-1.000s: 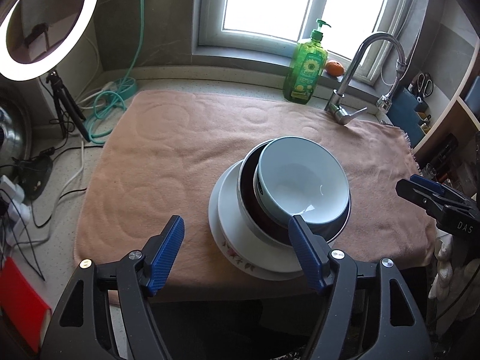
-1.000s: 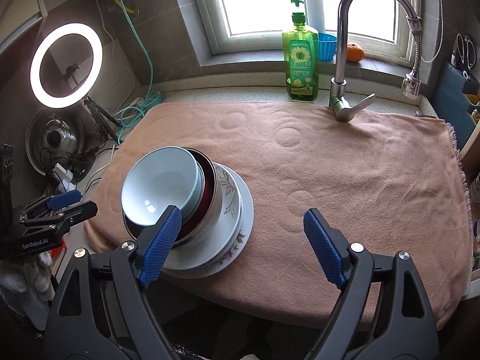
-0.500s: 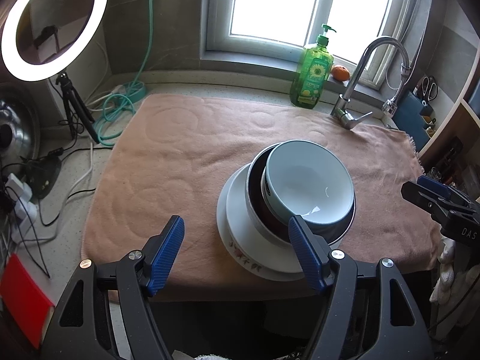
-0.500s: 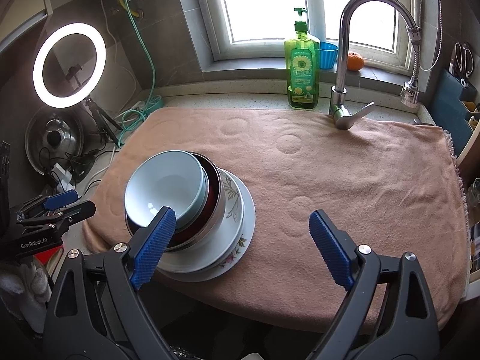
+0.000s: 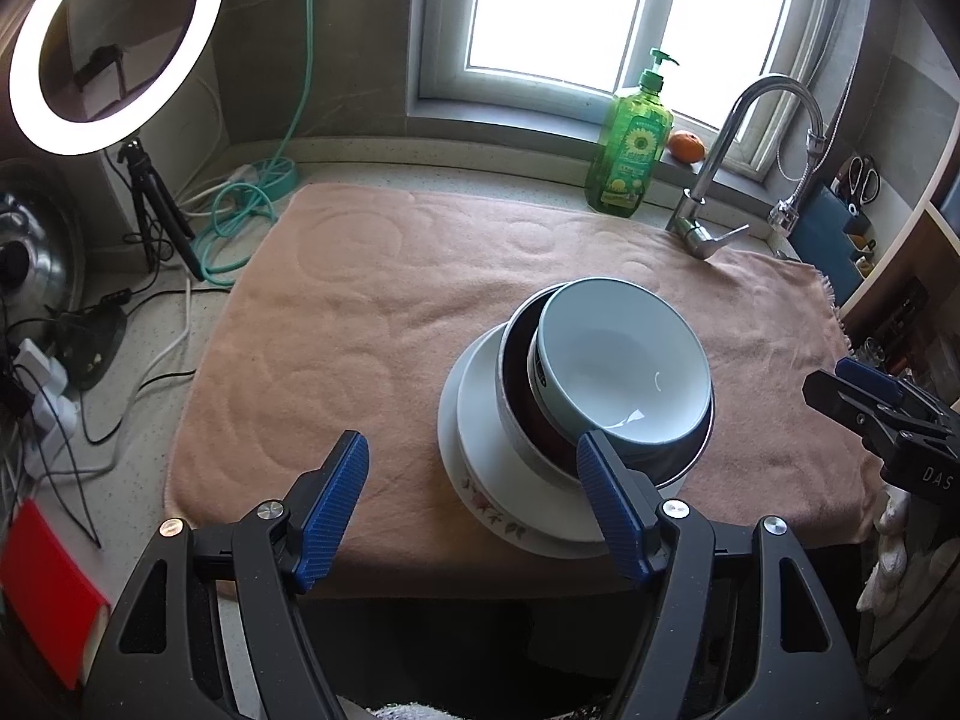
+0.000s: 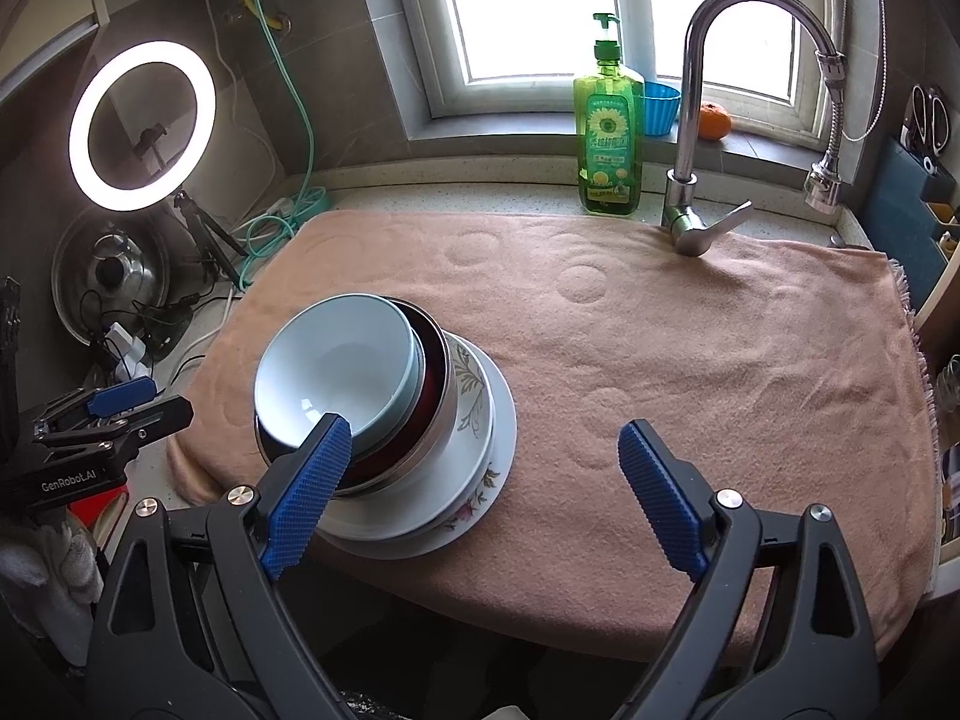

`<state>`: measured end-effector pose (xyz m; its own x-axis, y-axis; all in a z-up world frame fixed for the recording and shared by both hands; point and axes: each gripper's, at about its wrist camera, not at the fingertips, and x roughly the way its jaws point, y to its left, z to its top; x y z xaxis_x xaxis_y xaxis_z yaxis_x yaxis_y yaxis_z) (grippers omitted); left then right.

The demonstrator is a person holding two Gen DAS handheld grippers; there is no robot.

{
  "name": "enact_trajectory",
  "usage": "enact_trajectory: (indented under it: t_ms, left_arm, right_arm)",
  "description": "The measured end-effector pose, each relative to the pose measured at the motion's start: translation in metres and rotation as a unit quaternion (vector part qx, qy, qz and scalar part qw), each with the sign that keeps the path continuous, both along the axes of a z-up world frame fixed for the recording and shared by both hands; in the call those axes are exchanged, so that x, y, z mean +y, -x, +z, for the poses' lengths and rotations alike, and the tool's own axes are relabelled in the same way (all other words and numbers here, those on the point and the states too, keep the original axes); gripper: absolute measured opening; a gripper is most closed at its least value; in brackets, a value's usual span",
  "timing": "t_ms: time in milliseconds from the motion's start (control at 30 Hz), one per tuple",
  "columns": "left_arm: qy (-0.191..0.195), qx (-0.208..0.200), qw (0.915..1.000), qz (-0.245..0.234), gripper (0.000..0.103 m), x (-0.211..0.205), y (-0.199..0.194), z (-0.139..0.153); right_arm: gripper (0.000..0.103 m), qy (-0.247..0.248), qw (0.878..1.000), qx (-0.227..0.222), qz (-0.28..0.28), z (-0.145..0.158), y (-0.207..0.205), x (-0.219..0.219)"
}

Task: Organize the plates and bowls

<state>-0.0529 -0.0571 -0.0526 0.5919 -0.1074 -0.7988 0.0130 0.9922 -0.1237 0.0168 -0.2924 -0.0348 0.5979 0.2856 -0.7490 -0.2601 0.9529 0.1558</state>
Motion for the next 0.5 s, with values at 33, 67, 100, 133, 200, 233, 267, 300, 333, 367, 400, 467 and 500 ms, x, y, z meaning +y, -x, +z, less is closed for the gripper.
enact_trajectory:
  t_ms: [33,67,100,133,200,233,267,300,333,367,400,467,500]
  left_arm:
    - [0.000,0.000,1.0000,0.000,0.072,-0.0002,0.0003,-0.0002]
    - [-0.001,0.001,1.0000,0.000,0.072,-0.0006,0.0006,-0.0001]
    - [-0.001,0.000,1.0000,0.000,0.072,-0.0006,0.0007,0.0001]
    - [-0.001,-0.001,1.0000,-0.001,0.072,-0.0008,0.0009,0.0004]
    - [-0.002,-0.003,1.0000,-0.001,0.072,-0.0016,0.0012,0.0012]
    - [-0.001,-0.004,1.0000,-0.001,0.072,-0.0015,0.0016,0.0017]
    - [-0.002,-0.004,1.0000,0.000,0.072,-0.0017,0.0018,0.0019]
    - [-0.002,-0.005,1.0000,0.000,0.072,-0.0018,0.0019,0.0022]
    - [-0.003,-0.005,1.0000,0.001,0.072,-0.0019,0.0023,0.0023]
    - [-0.004,-0.006,1.0000,0.001,0.072,-0.0020,0.0027,0.0024]
    - [-0.004,-0.006,1.0000,0.001,0.072,-0.0018,0.0029,0.0023]
    - [-0.004,-0.006,1.0000,0.000,0.072,-0.0021,0.0033,0.0024]
    - [-0.004,-0.006,1.0000,0.000,0.072,-0.0022,0.0033,0.0024]
  right_arm:
    - [0.093,-0.001,1.000,0.000,0.000,0.0001,0.0006,0.0001]
    - [0.093,0.000,1.000,0.000,0.001,0.0000,-0.0004,-0.0002]
    - [0.093,-0.001,1.000,0.001,0.001,-0.0007,0.0002,-0.0004]
    - [0.093,-0.002,1.000,0.003,0.001,-0.0014,0.0008,-0.0006]
    - [0.093,-0.002,1.000,0.005,0.001,-0.0024,0.0022,-0.0015]
    - [0.093,-0.002,1.000,0.005,0.001,-0.0025,0.0028,-0.0019]
    - [0.093,-0.002,1.000,0.005,0.001,-0.0025,0.0027,-0.0019]
    - [0.093,-0.002,1.000,0.004,0.001,-0.0026,0.0027,-0.0020]
    - [0.093,-0.002,1.000,0.004,0.001,-0.0026,0.0030,-0.0019]
    - [0.093,-0.002,1.000,0.004,0.000,-0.0028,0.0033,-0.0020]
    - [0.093,-0.002,1.000,0.004,0.000,-0.0028,0.0034,-0.0021]
    - [0.093,-0.003,1.000,0.006,0.001,-0.0025,0.0024,-0.0021]
    - [0.093,-0.003,1.000,0.006,0.001,-0.0029,0.0037,-0.0027]
